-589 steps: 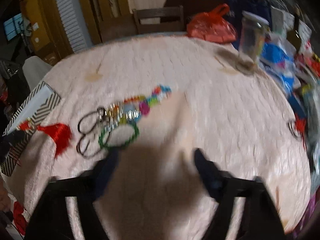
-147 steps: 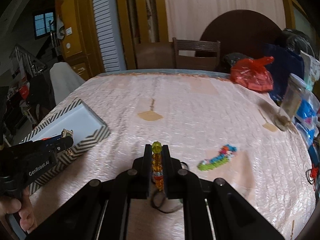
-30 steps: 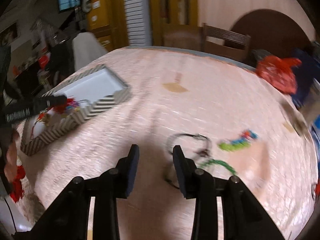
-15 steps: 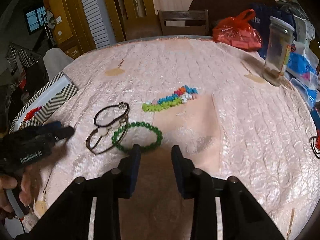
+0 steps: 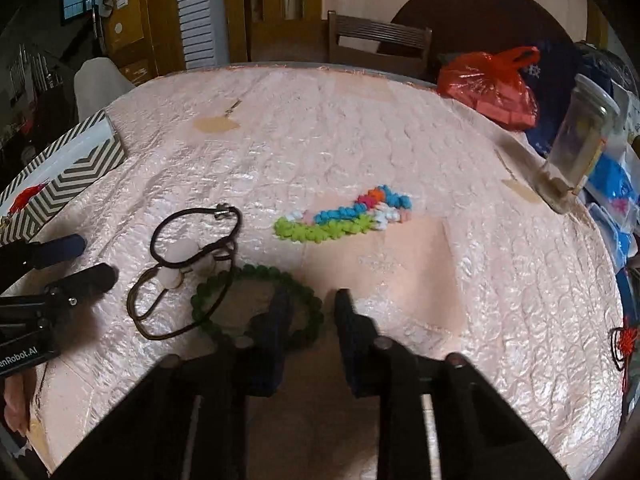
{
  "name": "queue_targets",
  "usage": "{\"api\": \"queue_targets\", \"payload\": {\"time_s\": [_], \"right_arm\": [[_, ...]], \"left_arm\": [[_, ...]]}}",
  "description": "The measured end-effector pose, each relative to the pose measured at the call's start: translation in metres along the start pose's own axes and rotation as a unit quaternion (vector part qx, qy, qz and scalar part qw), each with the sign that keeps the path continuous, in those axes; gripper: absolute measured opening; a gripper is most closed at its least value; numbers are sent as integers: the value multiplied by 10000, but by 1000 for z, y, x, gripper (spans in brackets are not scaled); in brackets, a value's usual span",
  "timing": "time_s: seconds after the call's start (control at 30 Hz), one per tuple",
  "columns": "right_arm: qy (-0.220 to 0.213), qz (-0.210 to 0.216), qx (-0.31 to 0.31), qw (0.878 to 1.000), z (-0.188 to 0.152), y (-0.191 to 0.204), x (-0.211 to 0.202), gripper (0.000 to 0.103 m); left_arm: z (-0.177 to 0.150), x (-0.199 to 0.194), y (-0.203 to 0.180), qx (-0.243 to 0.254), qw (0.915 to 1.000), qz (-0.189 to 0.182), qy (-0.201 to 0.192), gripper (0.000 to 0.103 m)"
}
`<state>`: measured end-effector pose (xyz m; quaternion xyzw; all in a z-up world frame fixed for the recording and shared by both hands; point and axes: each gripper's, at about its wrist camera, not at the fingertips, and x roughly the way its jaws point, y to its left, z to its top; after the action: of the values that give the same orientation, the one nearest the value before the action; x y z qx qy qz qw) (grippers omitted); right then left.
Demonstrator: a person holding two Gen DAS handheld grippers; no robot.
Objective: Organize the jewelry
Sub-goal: 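Grasp the black pearl hair tie with the left tool while the right grasps the green bead bracelet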
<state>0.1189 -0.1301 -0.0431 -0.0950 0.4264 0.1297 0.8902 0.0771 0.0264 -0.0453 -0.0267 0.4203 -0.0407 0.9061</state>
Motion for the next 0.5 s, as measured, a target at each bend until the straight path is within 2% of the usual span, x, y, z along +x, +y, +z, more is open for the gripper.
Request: {"api": "queue_targets", "payload": {"time_s": [0.13,0.23,0.33,0.4,0.43,0.47,0.5], "right_arm": [[24,-289,498,9983,-6,-24,-5,7],[-1,-155,933,9955,-14,-45,-11,7],[-34,-17,1114,9938,-16,-53,-13,7],[-42,-34,1125,9936,-16,-52,-12,7],[-42,-48,1116,9937,-17,-52,-12,7],[-37,-77,1098,9939,-16,-51,-12,7],[-35,-90,1090,9940,-17,-51,-13,7]], "left_arm": [[15,-2,-6,159,9998,-101,-66,73],[35,3,-13,267,9992,-291,-83,73],[51,20,-25,444,9977,-489,158,72],[59,33,-32,531,9966,-553,302,68],[61,39,-36,634,9964,-418,383,61],[62,46,-38,704,9961,-247,470,49],[61,49,-38,689,9961,-214,508,45]]}}
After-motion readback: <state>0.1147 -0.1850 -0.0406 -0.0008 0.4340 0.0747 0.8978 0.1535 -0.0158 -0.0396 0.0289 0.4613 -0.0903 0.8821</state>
